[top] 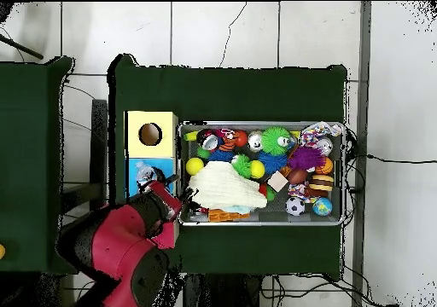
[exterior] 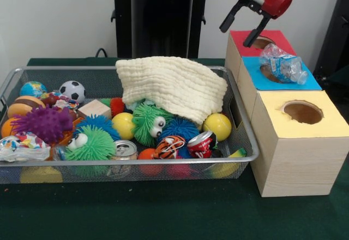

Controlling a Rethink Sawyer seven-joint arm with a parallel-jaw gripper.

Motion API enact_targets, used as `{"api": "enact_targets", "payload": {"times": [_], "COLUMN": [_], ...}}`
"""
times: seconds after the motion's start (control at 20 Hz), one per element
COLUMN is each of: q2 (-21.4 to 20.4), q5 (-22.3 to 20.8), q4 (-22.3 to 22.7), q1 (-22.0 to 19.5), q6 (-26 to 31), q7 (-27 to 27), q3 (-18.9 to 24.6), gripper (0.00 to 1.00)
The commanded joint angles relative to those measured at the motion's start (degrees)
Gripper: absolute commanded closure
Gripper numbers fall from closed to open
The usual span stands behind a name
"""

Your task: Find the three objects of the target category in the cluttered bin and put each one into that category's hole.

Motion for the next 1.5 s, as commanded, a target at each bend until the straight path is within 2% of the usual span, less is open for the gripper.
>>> {"api": "enact_targets", "payload": {"times": [0.05,0.2,0.5,1.1,1.5], "q2": [-0.35,-1.37,-0.87,0.26,3.33], "q5": [-3.85,-4.58,-5.77,-6.37,-5.86], "q4": [-6.82,-9.12,-13.05,-15.69,-19.23], "q1": [-0.50,-1.08,-2.22,-2.55,-1.50], "q6": [12.17,16.40,20.03,21.40,24.71], "q7": [5.95,6.15,6.66,8.54,11.41], "q3": [1.70,0.63,0.22,0.28,-1.48], "gripper": [0.00,0.00,0.00,0.00,0.00]}}
